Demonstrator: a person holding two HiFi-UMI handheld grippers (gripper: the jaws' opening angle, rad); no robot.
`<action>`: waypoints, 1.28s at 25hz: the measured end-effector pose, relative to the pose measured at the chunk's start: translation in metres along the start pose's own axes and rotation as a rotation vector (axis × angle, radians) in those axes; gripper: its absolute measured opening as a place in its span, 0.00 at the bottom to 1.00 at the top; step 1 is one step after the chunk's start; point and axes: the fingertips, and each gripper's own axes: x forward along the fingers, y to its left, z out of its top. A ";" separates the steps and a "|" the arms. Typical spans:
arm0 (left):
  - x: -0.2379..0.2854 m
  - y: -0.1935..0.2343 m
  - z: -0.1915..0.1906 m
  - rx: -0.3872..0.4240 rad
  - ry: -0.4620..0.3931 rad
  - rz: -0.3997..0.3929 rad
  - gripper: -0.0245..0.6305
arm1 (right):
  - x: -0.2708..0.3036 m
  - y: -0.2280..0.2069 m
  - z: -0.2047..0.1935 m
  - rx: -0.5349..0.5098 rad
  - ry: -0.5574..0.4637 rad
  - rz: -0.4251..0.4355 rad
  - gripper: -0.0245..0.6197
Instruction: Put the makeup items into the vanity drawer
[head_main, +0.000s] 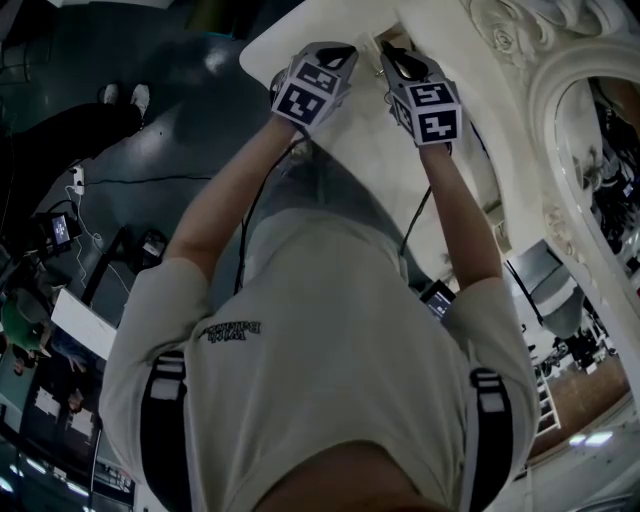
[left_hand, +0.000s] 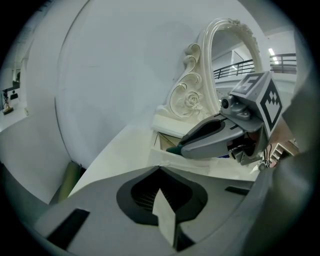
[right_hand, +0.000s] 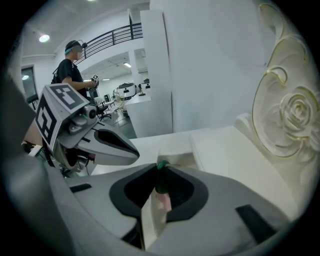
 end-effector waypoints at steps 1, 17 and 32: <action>0.000 0.000 -0.001 0.000 0.000 0.001 0.06 | 0.000 0.000 -0.001 0.001 0.000 -0.001 0.14; -0.015 -0.007 -0.002 0.002 -0.009 0.020 0.06 | -0.014 -0.002 -0.004 0.030 -0.033 -0.018 0.20; -0.067 -0.011 0.053 0.050 -0.130 0.078 0.06 | -0.082 0.000 0.070 0.003 -0.255 -0.080 0.09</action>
